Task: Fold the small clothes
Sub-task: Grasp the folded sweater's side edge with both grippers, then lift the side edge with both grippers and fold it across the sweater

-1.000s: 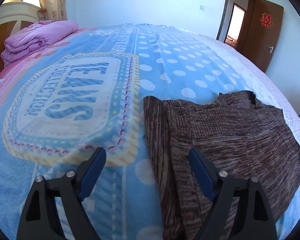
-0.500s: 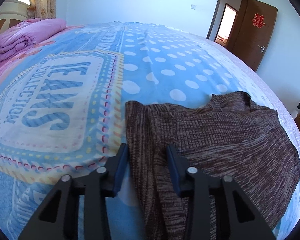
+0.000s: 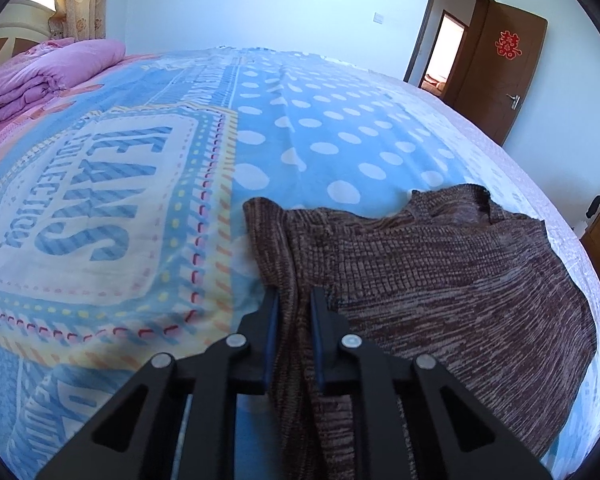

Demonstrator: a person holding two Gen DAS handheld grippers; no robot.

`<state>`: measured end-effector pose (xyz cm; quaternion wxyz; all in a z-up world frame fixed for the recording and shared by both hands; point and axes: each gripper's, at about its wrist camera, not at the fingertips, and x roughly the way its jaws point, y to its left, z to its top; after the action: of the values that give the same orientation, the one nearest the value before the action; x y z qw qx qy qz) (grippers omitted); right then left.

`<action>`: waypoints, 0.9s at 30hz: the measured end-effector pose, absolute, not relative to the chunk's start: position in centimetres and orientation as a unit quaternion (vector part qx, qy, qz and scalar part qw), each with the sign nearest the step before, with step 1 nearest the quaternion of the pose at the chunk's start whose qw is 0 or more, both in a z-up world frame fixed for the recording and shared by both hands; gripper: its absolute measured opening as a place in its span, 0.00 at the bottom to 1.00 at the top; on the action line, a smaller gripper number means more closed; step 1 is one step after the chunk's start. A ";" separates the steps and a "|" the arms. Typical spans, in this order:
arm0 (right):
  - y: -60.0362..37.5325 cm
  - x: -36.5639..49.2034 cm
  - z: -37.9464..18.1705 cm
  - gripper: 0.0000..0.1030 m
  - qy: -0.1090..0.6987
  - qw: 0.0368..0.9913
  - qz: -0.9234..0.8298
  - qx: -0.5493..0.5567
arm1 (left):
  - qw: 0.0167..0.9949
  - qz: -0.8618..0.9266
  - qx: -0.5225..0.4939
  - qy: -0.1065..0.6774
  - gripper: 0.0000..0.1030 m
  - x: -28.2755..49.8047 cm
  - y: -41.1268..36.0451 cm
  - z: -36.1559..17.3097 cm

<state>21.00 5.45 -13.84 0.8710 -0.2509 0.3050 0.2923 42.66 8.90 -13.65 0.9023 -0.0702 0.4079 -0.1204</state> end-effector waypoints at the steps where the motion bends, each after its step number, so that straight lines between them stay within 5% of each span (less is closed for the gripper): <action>1: 5.3 21.2 -13.9 0.09 0.306 0.871 0.294 -0.246 | 0.902 -0.120 -0.068 0.408 0.15 42.7 8.9 -13.6; 27: -4.0 22.1 -8.6 0.07 0.296 0.895 0.329 -0.049 | 0.884 -0.133 -0.111 0.434 0.11 41.7 7.1 -8.1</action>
<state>22.08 -3.97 -8.61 0.8954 -0.0489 0.2961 0.3290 41.71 7.12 -8.09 0.8843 -0.1112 0.4336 -0.1331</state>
